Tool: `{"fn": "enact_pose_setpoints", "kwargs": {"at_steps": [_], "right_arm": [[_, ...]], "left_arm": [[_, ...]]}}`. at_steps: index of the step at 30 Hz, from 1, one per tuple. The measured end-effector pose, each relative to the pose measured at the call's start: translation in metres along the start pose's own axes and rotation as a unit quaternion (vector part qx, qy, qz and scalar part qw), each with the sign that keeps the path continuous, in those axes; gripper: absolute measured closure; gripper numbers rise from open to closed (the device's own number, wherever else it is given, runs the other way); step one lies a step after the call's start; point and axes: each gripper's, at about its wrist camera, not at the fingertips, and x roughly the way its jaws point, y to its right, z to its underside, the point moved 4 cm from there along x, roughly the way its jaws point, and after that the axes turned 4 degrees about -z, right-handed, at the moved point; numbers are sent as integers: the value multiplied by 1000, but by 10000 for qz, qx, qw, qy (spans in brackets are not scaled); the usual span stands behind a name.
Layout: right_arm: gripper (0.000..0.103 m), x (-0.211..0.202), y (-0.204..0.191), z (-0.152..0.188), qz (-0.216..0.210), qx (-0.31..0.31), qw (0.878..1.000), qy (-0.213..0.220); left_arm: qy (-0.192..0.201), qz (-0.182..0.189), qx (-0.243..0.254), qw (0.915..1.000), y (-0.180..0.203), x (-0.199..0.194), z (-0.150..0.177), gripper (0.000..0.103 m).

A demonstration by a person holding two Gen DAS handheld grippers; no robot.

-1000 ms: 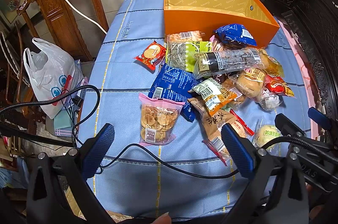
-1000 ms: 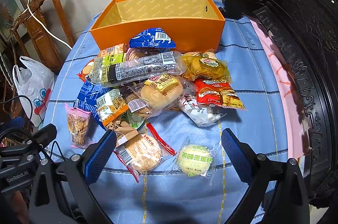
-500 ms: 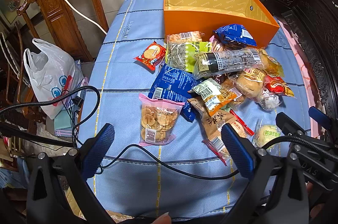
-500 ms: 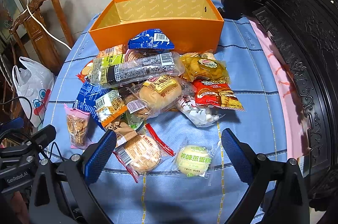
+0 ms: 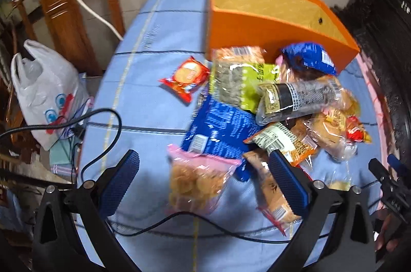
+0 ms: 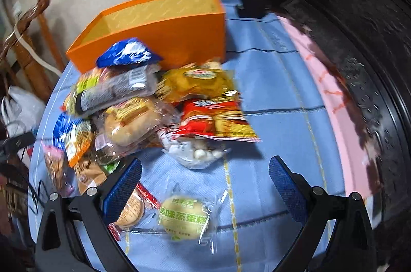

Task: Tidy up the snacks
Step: 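Grasp the blue snack bag with the left tool while the right tool grasps the green-wrapped cake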

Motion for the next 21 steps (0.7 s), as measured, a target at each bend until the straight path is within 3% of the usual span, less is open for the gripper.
{"fn": "enact_pose_setpoints", "kwargs": {"at_steps": [4, 8, 10, 13, 18, 21], "right_arm": [[4, 20, -5, -5, -138, -39, 9996, -257], [4, 28, -3, -7, -231, 36, 9991, -349], [3, 33, 1, -11, -370, 167, 9985, -380], [3, 39, 2, -17, -469, 254, 9977, -430], [3, 47, -10, -24, -506, 169, 9972, -527], [3, 49, -17, -26, -447, 68, 9974, -569]], "left_arm": [[-220, -77, 255, 9994, 19, 31, -4, 4], [-544, -7, -65, 9985, 7, 58, -7, 7], [-672, 2, -114, 9977, -1, 69, -6, 22], [-831, 249, -149, 9961, -8, 80, -7, 18], [-889, 320, -96, 9955, 3, 95, -23, 16], [-886, 196, 170, 9957, 20, 101, -26, 27]]}}
